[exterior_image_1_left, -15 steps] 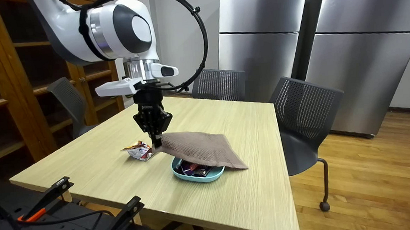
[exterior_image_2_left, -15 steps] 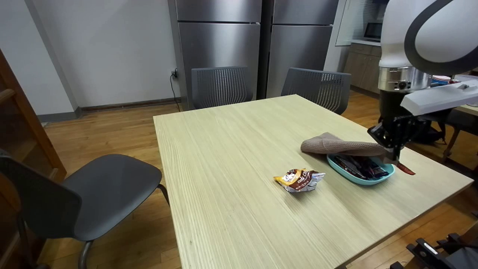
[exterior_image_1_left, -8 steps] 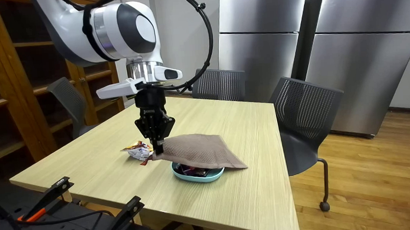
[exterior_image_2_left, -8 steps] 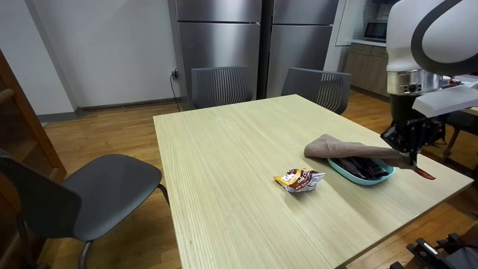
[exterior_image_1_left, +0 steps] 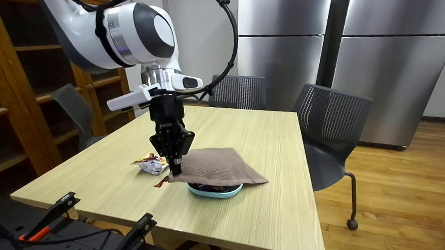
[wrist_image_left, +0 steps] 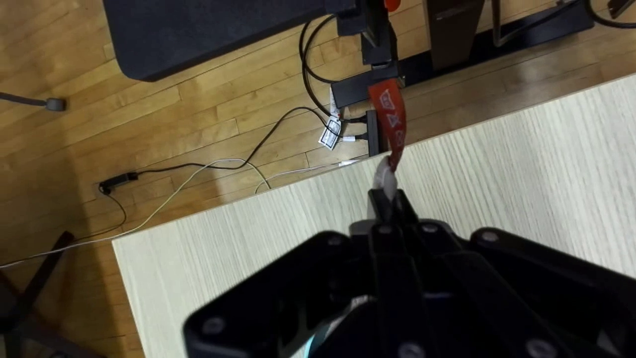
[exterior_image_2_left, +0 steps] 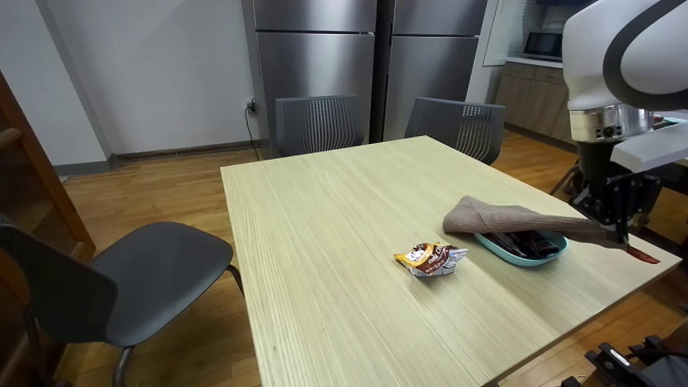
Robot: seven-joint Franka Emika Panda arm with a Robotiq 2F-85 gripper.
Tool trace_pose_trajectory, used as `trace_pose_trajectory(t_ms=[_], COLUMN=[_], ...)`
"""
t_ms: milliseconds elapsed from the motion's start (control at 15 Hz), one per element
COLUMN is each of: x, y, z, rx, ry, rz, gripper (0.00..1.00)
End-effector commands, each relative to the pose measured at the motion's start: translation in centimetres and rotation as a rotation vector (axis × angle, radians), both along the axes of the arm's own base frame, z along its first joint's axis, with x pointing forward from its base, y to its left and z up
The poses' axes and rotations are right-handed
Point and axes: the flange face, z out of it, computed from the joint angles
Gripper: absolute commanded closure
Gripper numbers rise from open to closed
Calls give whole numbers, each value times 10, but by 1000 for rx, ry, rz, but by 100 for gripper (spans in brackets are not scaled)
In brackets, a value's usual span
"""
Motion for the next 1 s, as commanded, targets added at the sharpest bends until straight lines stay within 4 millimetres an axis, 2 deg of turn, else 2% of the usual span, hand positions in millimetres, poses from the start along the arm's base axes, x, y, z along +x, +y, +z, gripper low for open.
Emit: trace_pose_trajectory(t_ms=[0,933], x=[-4,-12], y=[-3,-2], z=[7,7], rx=[-40,-34], ry=[25,80], rz=[-10,16], gripper=[99,99])
